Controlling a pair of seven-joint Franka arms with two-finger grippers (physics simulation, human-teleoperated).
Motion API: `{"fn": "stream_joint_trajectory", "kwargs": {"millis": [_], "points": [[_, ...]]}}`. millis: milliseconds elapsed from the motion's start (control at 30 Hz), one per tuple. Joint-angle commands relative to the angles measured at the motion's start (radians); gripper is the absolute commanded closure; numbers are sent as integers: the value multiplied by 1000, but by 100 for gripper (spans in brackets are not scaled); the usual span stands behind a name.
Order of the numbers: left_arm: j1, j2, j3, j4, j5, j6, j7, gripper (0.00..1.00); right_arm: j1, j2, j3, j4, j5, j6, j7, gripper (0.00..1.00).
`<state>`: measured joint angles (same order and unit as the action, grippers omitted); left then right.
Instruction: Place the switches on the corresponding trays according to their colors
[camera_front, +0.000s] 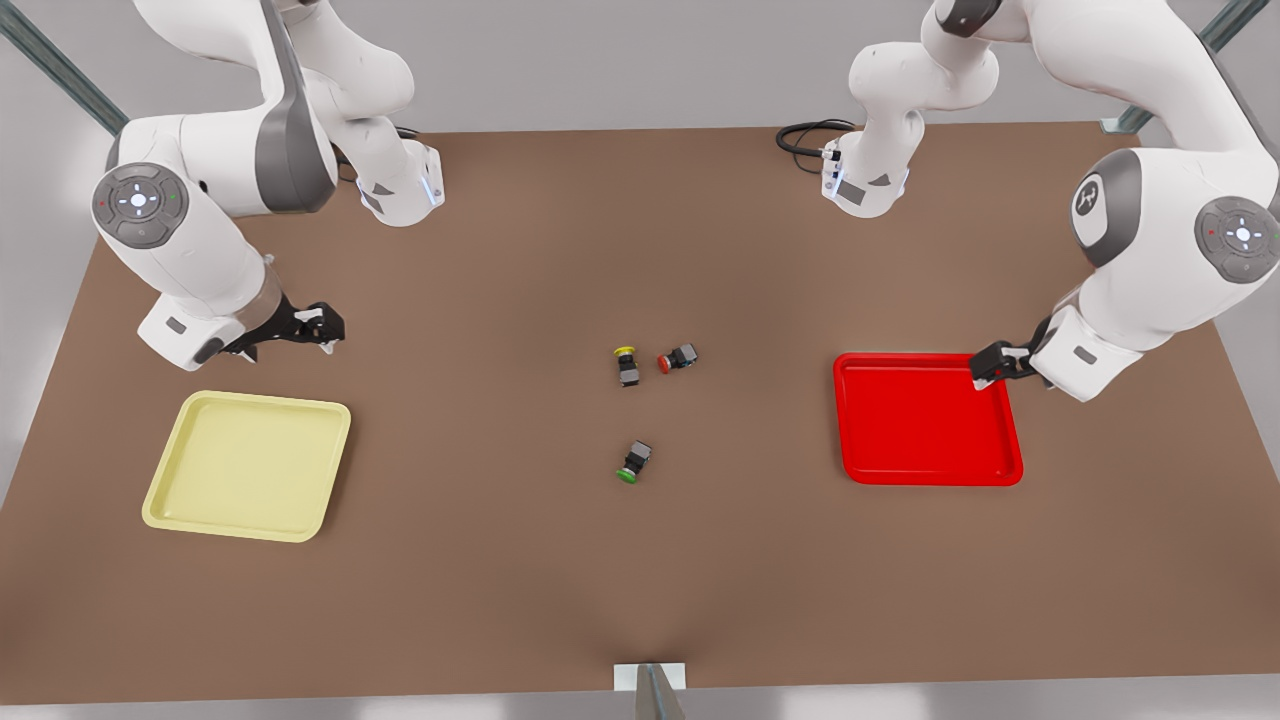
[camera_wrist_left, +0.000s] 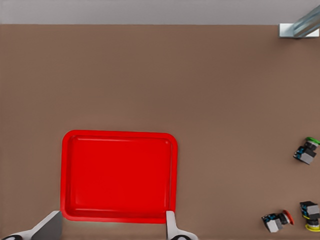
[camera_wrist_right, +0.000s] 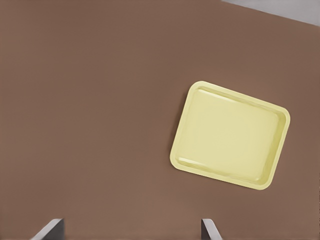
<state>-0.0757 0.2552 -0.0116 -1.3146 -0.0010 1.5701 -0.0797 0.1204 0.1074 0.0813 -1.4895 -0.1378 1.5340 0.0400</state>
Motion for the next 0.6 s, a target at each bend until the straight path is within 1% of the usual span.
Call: {"fn": "stream_joint_trajectory", "kwargs": {"millis": [0, 33, 100, 133, 200, 267, 333, 400, 500, 567], "points": [[-1, -2, -7, 0, 19, -5, 1, 0, 1, 1, 0, 0, 1, 0, 0, 0], [1, -4, -14, 0, 21, -8, 1, 0, 13, 50, 11, 5, 3, 0, 36, 0], [-9, -2, -14, 0, 21, -25, 0, 0, 149, 236, 18, 18, 38, 26, 138, 0], [-7, -2, -13, 0, 19, -25, 0, 0, 240, 349, 18, 60, 37, 64, 146, 0], [-9, 1, -14, 0, 24, -24, -5, 0, 311, 449, 22, 63, 70, 202, 172, 0], [-6, -4, -11, 3, 27, -25, -8, 0, 475, 497, 22, 52, 119, 279, 307, 0], [-4, 1, -8, 9, 41, -24, -8, 0, 564, 547, 18, 51, 164, 330, 336, 0], [-7, 4, -10, 9, 41, -25, -9, 0, 599, 612, 6, 60, 182, 400, 337, 0], [1, 10, -7, 8, 47, -24, -9, 0, 605, 643, 6, 58, 184, 445, 339, 0], [1, 12, -5, 6, 47, -24, -8, 0, 619, 660, 6, 49, 198, 506, 474, 0]]}}
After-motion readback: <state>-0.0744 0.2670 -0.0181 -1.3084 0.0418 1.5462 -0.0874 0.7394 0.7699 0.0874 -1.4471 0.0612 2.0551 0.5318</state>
